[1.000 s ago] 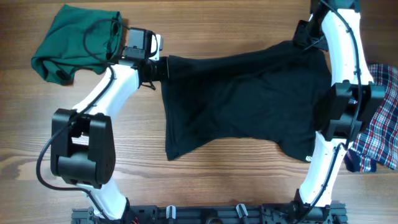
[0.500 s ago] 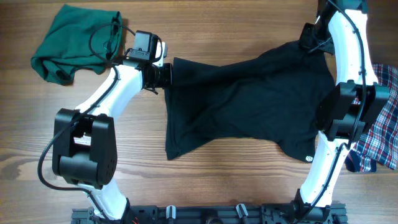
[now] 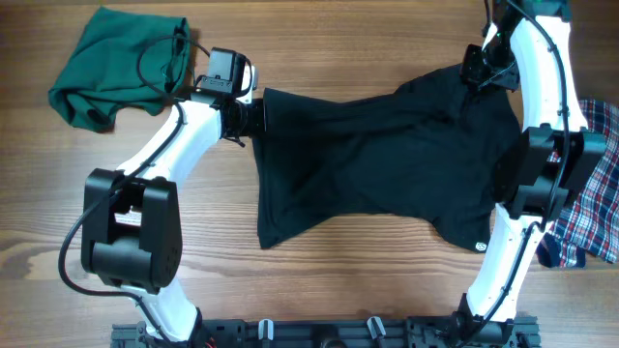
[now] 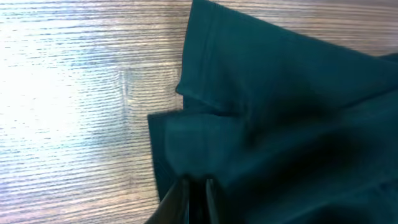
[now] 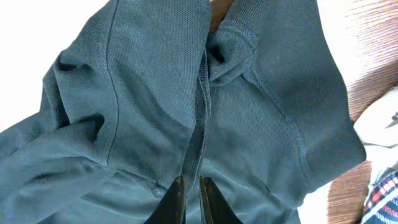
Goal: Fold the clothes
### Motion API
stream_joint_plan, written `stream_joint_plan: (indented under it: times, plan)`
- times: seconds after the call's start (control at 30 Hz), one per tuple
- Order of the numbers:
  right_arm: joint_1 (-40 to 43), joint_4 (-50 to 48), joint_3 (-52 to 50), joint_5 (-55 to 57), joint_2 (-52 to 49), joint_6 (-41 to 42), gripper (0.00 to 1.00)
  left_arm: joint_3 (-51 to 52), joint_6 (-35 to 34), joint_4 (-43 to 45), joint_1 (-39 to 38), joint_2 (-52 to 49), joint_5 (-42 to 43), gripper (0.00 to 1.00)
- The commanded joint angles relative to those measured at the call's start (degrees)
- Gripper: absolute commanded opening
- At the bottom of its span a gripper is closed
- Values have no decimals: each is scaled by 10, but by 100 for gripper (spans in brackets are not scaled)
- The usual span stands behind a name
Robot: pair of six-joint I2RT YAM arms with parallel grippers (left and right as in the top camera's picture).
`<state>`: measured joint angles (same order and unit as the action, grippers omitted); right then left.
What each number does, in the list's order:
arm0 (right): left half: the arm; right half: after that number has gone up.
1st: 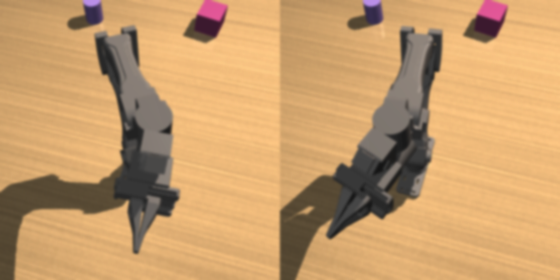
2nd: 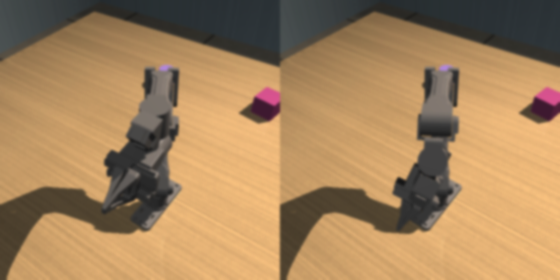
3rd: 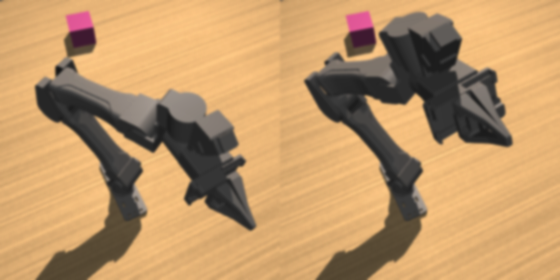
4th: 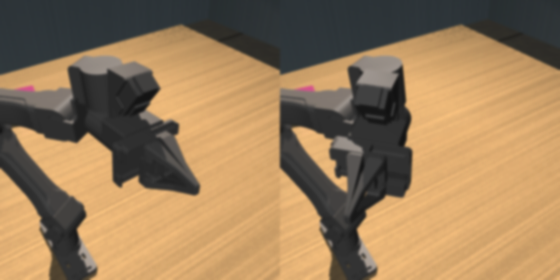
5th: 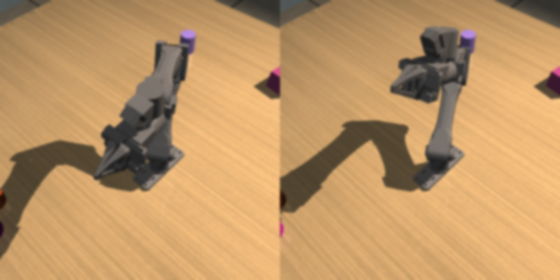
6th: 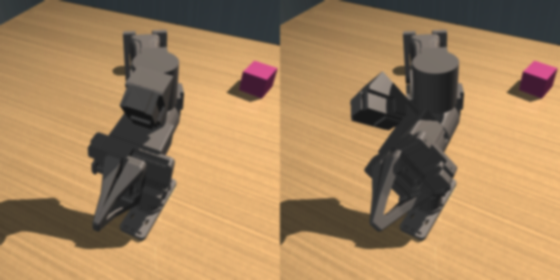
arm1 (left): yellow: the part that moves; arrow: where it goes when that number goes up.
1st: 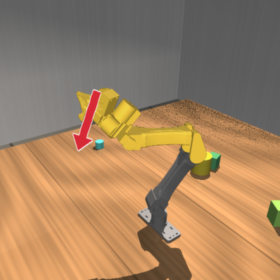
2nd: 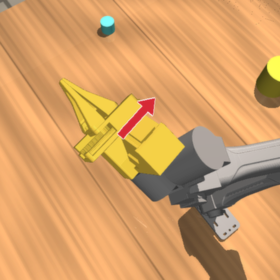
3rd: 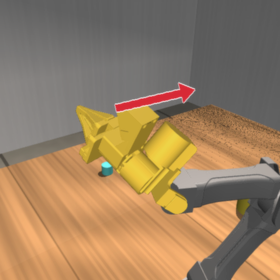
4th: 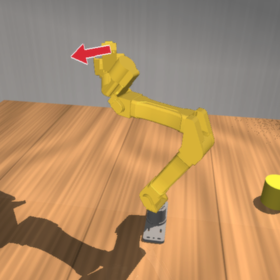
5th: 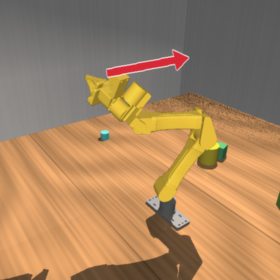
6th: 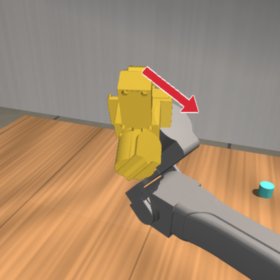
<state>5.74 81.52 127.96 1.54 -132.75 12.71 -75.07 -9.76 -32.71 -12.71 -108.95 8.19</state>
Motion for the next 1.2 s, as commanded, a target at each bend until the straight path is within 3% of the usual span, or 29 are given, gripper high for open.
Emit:
stream_joint_plan:
  times: [0.0, 0.1, 0.27, 0.47, 0.53, 0.7, 0.8, 0.83, 0.93, 1.03, 1.17]
  plan:
    - [3, 1, -2, -2, 17, -4, 9, -5, 6, -3, 2, 14, -8, 14]
    - [3, -10, -2, 1, 17, 9, 8, -5, 6, -8, 2, 30, -8, 13]
    - [3, -43, -2, -6, 17, 7, 15, -5, 5, 13, 2, 60, -13, 17]
    - [1, -92, -2, -110, 17, -38, 25, -5, 5, 23, -7, 51, 14, 24]
    - [1, -102, -2, -110, 13, -38, 23, -5, 6, 29, -9, 47, 14, 24]
    - [0, -143, -2, -109, -18, -37, 4, -5, 5, 45, -10, 35, 14, 24]
    - [0, -175, -2, -63, -38, -2, 5, -5, 5, 39, -10, 35, 14, 24]
    - [0, -188, -2, -55, -41, 14, 18, -5, 6, 37, -10, 35, 14, 24]
    - [0, -209, -2, -51, -43, 25, 37, -5, 6, 36, -10, 34, 14, 24]
    - [0, -208, -2, -49, -56, 26, 45, -5, 5, 36, -10, 34, 14, 24]
    - [2, -199, -2, -33, -86, 45, 46, -5, 5, 35, -10, 34, 14, 24]
